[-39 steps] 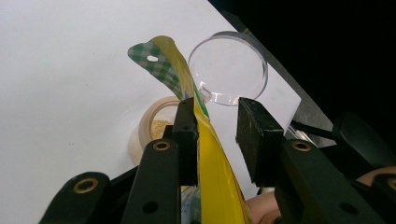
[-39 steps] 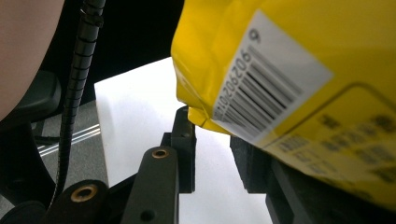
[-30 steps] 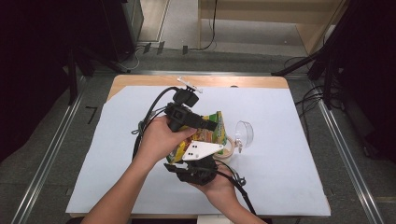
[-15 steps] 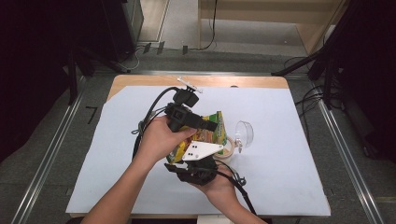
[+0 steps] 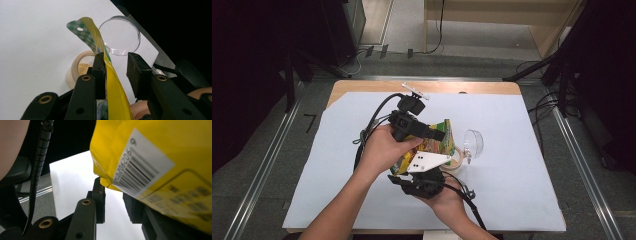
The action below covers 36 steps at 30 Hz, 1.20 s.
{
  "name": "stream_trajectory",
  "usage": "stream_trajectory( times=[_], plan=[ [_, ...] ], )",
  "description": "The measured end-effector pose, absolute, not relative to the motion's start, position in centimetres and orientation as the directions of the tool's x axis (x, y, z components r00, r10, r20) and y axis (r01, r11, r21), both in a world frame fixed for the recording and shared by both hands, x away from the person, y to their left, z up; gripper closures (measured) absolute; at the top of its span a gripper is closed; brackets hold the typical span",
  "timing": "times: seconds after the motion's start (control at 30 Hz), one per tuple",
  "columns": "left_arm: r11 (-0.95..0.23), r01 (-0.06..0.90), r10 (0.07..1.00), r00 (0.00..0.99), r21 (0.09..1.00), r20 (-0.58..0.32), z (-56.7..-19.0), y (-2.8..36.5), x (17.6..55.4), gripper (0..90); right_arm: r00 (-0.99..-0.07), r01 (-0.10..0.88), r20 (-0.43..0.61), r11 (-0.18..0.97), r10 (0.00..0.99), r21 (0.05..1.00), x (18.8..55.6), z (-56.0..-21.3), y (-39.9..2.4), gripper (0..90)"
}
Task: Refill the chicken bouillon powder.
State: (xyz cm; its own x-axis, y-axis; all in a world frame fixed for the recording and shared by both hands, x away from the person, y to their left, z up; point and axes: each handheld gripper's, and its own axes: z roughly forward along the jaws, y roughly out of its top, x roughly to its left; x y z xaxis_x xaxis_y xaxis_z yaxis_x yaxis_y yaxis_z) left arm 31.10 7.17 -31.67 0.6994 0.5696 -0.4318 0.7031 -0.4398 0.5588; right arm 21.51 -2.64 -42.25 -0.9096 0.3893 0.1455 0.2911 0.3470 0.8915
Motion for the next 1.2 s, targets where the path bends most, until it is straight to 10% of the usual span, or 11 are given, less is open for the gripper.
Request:
stream_trajectory(
  times=[1.2],
  plan=[
    [-0.415, 0.715, 0.562, 0.687, 0.562, -0.46, -31.92, 7.65, 31.74, 68.8, -0.908, 0.295, 0.144, 0.357, 0.394, 0.886, 21.68, -41.96, -2.57, 73.1]
  ],
)
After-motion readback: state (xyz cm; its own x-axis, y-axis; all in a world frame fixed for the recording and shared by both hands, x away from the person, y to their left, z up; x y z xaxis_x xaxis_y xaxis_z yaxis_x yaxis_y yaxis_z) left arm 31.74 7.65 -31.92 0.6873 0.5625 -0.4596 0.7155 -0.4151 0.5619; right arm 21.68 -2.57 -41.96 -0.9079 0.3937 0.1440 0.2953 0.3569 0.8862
